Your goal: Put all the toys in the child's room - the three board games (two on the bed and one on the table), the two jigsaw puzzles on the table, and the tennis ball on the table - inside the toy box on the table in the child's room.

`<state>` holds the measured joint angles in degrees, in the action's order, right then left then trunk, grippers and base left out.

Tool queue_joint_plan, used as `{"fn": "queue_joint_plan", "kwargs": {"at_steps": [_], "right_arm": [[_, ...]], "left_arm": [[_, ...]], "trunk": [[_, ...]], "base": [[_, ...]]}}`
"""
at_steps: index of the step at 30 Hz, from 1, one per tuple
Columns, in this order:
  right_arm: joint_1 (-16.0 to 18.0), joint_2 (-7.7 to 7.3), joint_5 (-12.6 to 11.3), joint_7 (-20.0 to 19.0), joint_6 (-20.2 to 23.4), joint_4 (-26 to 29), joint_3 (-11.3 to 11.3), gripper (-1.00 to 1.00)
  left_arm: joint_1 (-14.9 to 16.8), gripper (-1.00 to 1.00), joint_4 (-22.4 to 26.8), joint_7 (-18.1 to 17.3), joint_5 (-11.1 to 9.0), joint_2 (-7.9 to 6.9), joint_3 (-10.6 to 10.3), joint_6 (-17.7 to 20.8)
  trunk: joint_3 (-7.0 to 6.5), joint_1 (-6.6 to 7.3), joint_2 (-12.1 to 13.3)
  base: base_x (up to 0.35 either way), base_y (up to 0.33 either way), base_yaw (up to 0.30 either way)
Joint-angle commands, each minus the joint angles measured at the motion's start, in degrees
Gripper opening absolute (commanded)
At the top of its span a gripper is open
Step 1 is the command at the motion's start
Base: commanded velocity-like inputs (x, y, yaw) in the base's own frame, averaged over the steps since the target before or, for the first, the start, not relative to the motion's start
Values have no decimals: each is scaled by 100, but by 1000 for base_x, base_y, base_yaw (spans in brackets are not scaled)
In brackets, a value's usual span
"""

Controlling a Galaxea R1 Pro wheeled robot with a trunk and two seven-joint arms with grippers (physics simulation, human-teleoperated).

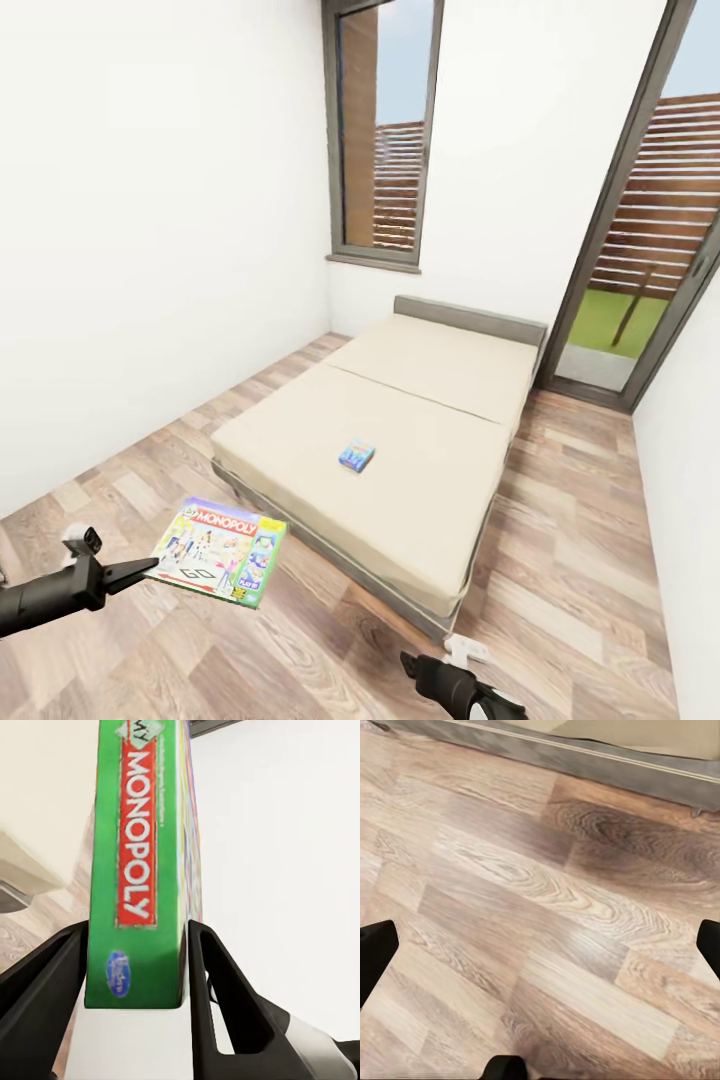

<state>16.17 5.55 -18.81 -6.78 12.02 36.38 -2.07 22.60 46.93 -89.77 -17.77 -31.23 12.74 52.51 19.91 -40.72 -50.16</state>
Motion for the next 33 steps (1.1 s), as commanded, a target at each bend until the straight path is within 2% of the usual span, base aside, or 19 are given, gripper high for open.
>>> {"fn": "queue_joint_plan", "kwargs": {"at_steps": [1, 33], "right_arm": [[1, -1, -36, -3, 29, 10, -3, 100], [1, -1, -11, -7, 29, 9, -13, 100]], "left_arm": [[5, -100, 1, -23, -8, -2, 0, 58], [7, -100, 1, -23, 3, 0, 1, 49]], "trunk": [[-12, 22, 37], [-586, 725, 1320]], "base": [[0, 0, 291], [0, 0, 291]]}}
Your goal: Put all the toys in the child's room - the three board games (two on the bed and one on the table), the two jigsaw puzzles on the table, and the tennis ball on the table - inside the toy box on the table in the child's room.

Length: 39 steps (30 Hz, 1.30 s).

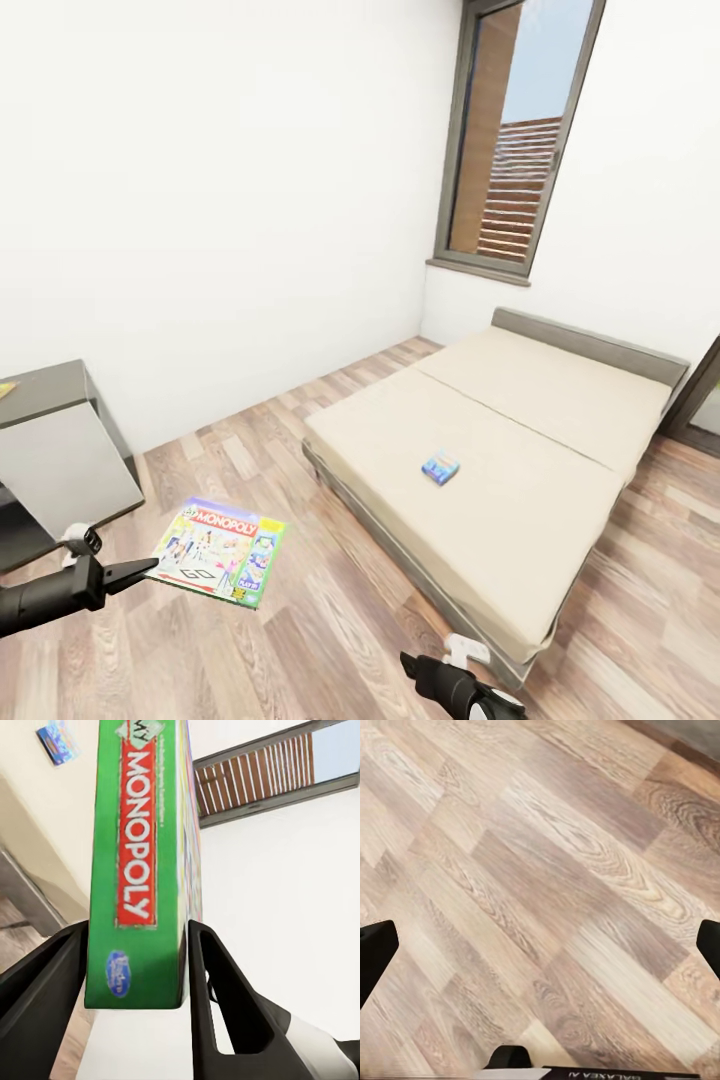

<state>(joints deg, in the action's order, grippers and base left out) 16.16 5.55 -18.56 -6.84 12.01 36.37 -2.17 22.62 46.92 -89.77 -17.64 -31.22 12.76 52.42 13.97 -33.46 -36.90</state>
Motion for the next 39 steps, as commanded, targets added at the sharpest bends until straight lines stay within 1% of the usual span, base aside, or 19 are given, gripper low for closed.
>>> {"fn": "queue_joint_plan", "kwargs": {"at_steps": [1, 2, 16, 32, 39], "right_arm": [[1, -1, -35, -1, 29, 10, -2, 100], [1, -1, -34, -1, 29, 10, -2, 100], [1, -1, -33, -1, 29, 10, -2, 100], [1, -1, -18, -1, 29, 10, -5, 100], [1, -1, -16, -1, 29, 10, -9, 100]], "left_arm": [[4, -100, 1, -23, -10, -2, -1, 57], [4, -100, 1, -23, -10, -1, -1, 57], [-2, -100, -4, -23, 3, -5, 4, 22], [-1, -100, -8, -23, 7, 2, -1, 14], [-1, -100, -8, -23, 7, 2, -1, 14]], "trunk": [[-10, 21, 34], [-28, 43, 74], [-28, 43, 74], [-28, 43, 74], [-28, 43, 74]], "base": [[0, 0, 291], [0, 0, 291], [24, 0, 291], [297, 1, 291], [318, 77, 291]]}}
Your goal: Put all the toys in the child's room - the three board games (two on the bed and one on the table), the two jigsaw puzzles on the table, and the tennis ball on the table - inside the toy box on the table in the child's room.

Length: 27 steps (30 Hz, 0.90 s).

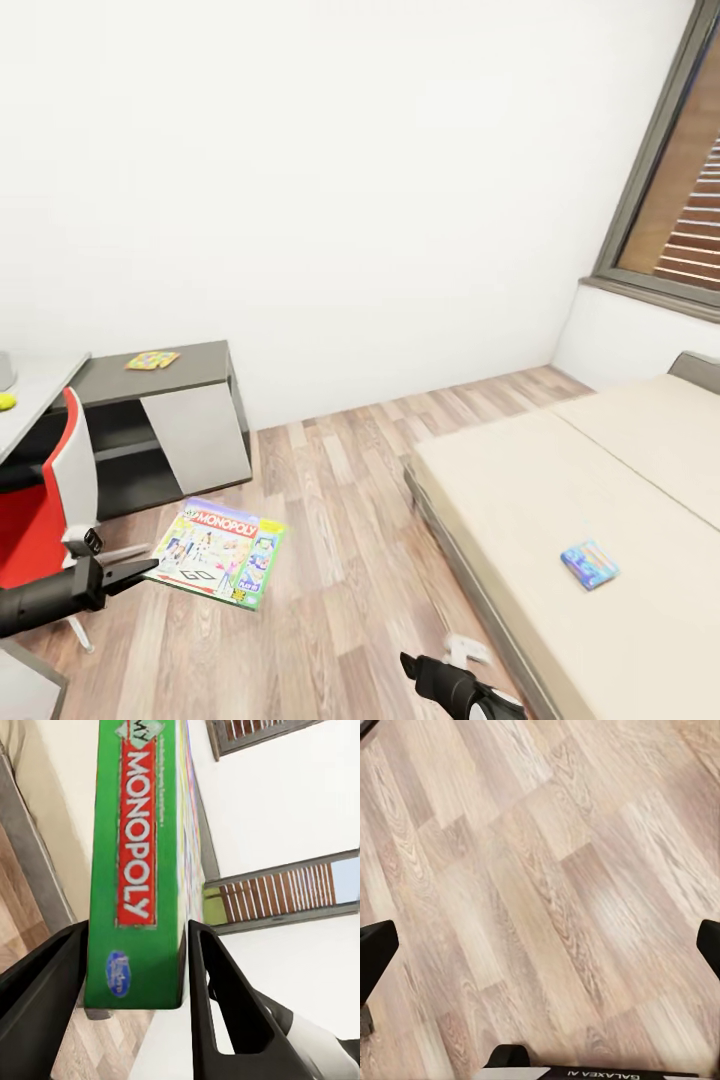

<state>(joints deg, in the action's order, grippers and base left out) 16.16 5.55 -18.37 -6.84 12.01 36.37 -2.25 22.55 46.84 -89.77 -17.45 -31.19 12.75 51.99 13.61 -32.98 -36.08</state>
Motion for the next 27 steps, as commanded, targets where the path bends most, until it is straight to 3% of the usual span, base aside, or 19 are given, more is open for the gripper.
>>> {"fn": "queue_joint_plan", "kwargs": {"at_steps": [1, 13, 27], "right_arm": [[1, -1, -37, -1, 29, 10, -2, 100], [1, -1, -36, -1, 29, 10, 1, 100], [1, -1, -35, -1, 29, 10, 4, 100]], "left_arm": [[5, -100, 1, -23, -12, -1, -1, 57], [7, -100, 1, -23, -12, 1, 1, 57], [9, -100, 1, -23, -12, 21, -1, 57]], "trunk": [[8, -5, -7], [8, -5, -7], [8, -5, -7]], "base": [[318, 56, 291], [299, 8, 291], [50, 0, 291]]}}
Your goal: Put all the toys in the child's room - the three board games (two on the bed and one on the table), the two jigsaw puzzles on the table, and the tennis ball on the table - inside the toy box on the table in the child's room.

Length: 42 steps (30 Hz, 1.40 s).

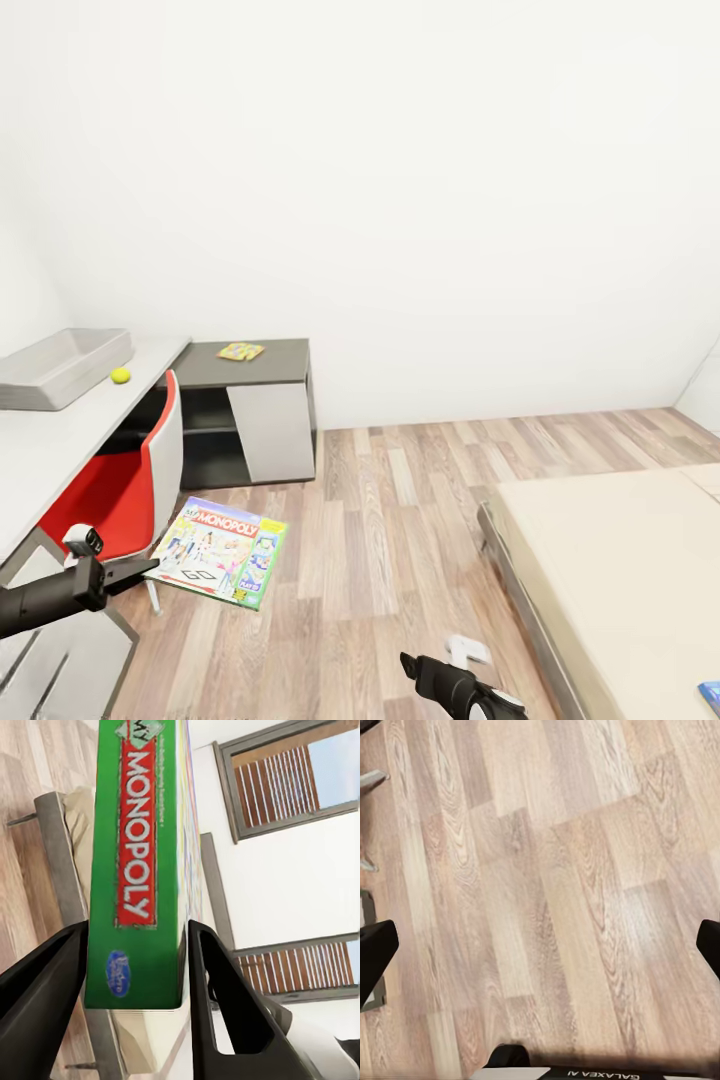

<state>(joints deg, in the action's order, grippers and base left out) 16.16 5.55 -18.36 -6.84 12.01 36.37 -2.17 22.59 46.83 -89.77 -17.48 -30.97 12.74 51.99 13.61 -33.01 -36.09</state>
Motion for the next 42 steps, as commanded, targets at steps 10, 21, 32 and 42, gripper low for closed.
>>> {"fn": "queue_joint_plan", "kwargs": {"at_steps": [10, 21, 32, 42], "right_arm": [[1, -1, -43, -1, 26, 10, -2, 100], [1, -10, -45, -11, -100, 10, -10, 100], [1, -2, -46, -12, -103, 11, -8, 100], [1, -4, -60, -31, -105, 26, -6, 100]], "left_arm": [[4, -100, 1, -23, -10, 25, 0, 57], [4, -100, 1, -23, -10, 46, 0, 57], [7, -100, 1, -23, -10, 39, -2, 57], [6, -100, 1, -23, -13, 39, -1, 57]], "trunk": [[9, -2, -7], [5, -2, -7], [3, -2, -7], [3, -2, -7]], "base": [[231, -7, 291], [308, -72, 22], [320, -4, -39], [323, 0, 0]]}}
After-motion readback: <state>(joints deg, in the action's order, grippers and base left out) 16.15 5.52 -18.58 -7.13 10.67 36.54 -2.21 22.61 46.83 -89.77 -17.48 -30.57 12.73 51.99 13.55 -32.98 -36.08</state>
